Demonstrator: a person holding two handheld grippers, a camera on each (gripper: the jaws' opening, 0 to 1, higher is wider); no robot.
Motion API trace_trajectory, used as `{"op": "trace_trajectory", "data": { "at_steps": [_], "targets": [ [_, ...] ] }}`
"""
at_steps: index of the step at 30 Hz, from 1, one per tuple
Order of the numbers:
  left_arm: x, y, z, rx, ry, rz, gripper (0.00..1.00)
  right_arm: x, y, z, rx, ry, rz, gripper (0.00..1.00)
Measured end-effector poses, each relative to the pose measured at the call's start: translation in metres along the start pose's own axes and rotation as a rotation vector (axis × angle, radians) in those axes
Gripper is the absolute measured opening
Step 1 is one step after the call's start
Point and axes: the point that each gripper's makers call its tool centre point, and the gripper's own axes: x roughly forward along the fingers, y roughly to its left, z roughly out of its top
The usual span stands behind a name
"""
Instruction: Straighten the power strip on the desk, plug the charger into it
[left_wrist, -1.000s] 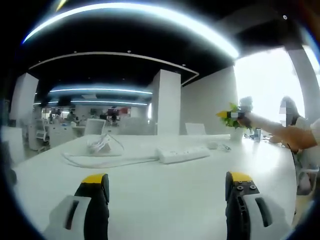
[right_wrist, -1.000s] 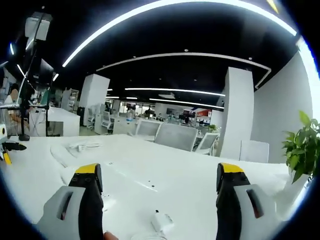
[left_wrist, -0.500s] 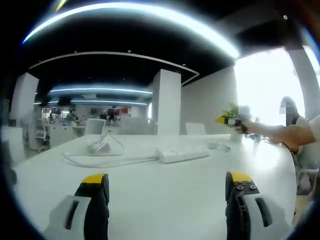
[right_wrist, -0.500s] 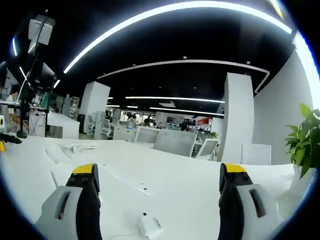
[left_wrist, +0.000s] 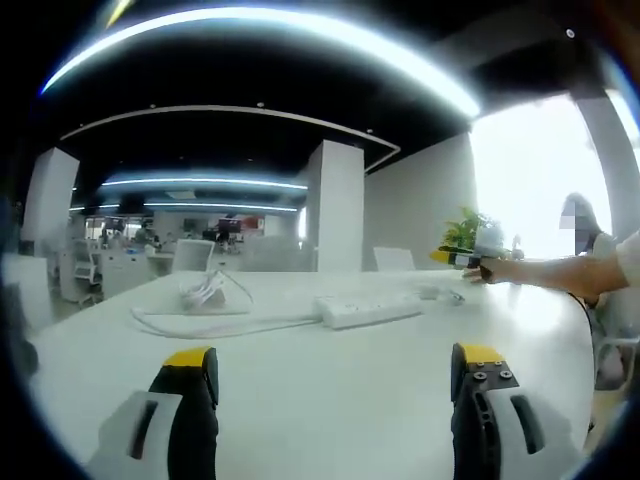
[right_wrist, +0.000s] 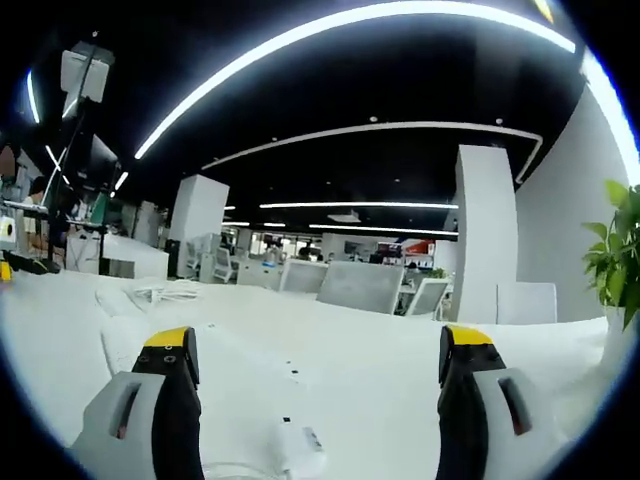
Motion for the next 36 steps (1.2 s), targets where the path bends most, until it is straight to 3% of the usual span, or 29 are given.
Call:
{"op": "trace_trajectory", "data": {
  "at_steps": [14, 23, 36],
  "targets": [
    [-0.001, -0.001, -0.003, -0.008, 0.0, 0.003, 0.99, 0.002, -0.005, -0.031, 0.034, 0.03, 0.032, 1.0],
    [-0.002, 0.0, -0.005, -0.013, 0.0, 0.009, 0.99, 0.003, 0.017, -0.054, 0.007, 0.122, 0.146, 0.98],
    [-0.005, 0.001, -0.007, -0.019, 0.003, 0.011, 0.99, -0.001, 0.02, -0.072, 0.059, 0.177, 0.175, 0.9]
  ]
}}
